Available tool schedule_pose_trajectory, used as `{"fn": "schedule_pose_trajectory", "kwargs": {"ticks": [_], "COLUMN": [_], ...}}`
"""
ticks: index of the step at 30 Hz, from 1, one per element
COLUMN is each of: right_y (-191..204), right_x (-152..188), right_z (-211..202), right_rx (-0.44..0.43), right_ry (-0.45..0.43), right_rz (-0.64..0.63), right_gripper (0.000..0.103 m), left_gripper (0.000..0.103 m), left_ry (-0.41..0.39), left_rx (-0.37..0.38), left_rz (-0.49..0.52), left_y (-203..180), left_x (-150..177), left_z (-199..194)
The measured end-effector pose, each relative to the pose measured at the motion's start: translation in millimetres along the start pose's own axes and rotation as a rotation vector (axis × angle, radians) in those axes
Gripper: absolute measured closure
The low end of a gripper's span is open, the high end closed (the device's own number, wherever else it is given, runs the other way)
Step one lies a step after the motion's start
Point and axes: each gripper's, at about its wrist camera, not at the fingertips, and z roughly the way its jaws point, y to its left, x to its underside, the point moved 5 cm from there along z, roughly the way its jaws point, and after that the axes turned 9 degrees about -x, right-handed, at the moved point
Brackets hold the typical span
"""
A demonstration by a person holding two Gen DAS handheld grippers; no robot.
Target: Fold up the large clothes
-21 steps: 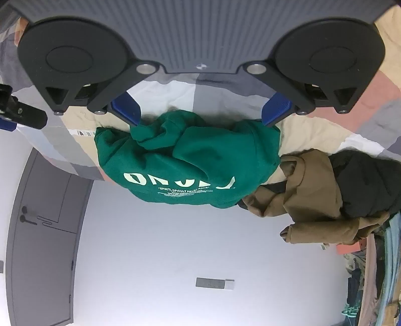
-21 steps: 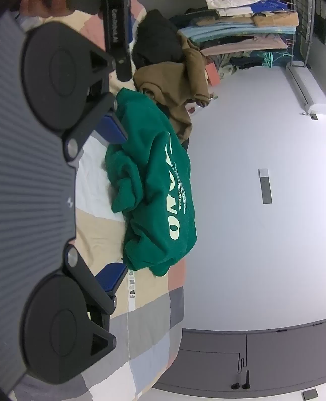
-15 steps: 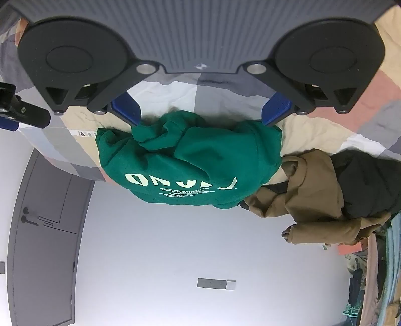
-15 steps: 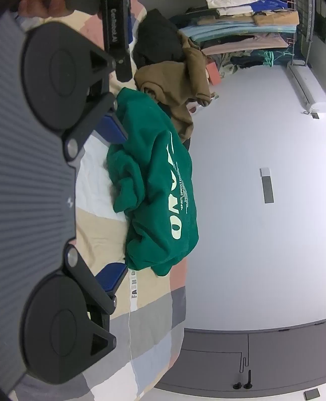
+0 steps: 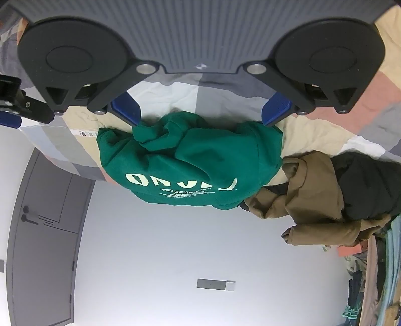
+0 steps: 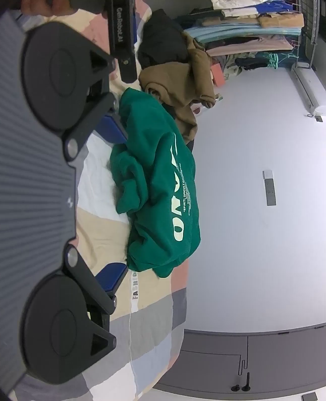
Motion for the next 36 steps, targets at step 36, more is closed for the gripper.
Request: {"fn": "schedule_pose_trajectory", "kwargs": {"ticks": [36], "right_y": [4.9], "right_x": [6.2], "right_z": [8.6], "right_rx": [0.007], "right_ry": [0.037], "right_rz": [-0.008], "right_gripper": [0.000], "left_gripper": [0.000], "left_ry": [-0.009], "left_rx": [0.030], "left_rz": [-0.017], "left_y": [7.7], "left_x": [-2.1], "left_z": [-5.4]}}
